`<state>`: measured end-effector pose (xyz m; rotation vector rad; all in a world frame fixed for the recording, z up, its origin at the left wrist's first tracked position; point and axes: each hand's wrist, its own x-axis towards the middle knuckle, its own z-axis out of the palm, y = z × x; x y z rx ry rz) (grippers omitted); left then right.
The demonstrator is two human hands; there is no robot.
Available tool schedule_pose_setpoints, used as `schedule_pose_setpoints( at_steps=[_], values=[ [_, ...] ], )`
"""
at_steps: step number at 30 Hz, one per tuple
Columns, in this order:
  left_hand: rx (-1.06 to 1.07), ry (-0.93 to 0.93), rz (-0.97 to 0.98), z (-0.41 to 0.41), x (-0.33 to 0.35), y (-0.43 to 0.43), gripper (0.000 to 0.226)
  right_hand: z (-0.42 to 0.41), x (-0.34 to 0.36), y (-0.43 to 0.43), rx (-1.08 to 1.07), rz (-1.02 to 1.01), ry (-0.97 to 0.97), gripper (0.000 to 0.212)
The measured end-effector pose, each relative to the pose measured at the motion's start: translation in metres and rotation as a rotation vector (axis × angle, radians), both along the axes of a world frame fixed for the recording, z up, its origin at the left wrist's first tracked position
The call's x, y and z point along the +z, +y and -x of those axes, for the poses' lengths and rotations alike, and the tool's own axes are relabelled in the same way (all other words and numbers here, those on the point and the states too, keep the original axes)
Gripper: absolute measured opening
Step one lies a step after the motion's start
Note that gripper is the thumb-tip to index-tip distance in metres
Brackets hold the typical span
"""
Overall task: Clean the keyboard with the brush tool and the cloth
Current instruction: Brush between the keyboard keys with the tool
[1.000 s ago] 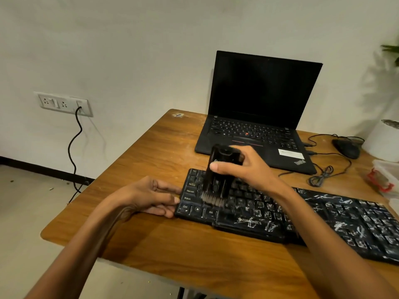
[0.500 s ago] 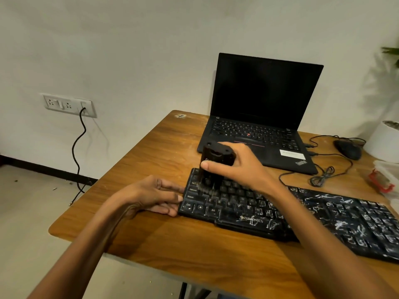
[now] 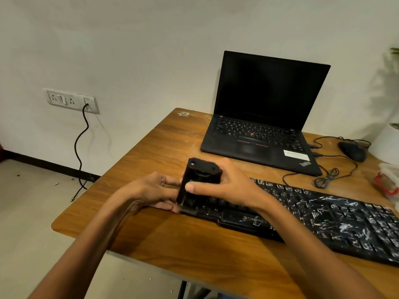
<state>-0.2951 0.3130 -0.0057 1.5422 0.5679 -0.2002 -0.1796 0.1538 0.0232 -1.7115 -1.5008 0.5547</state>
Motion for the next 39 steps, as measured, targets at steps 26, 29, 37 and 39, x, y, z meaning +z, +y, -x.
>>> schedule_pose_setpoints(
  at_steps=[26,29,37,39],
  values=[
    [0.024,0.004,0.0,-0.002,-0.001,-0.001,0.03,-0.016,0.011,-0.003,-0.181,-0.073,-0.234,0.021],
    [0.007,-0.002,0.012,-0.002,-0.002,0.001,0.035,-0.014,0.01,-0.011,-0.117,-0.122,-0.044,0.016],
    [0.011,-0.012,-0.005,-0.001,-0.006,0.001,0.036,-0.019,0.005,-0.005,-0.163,-0.108,-0.104,0.031],
    [0.017,-0.006,0.0,-0.002,-0.005,0.002,0.036,-0.017,0.005,-0.007,-0.091,0.0,-0.038,0.029]
  ],
)
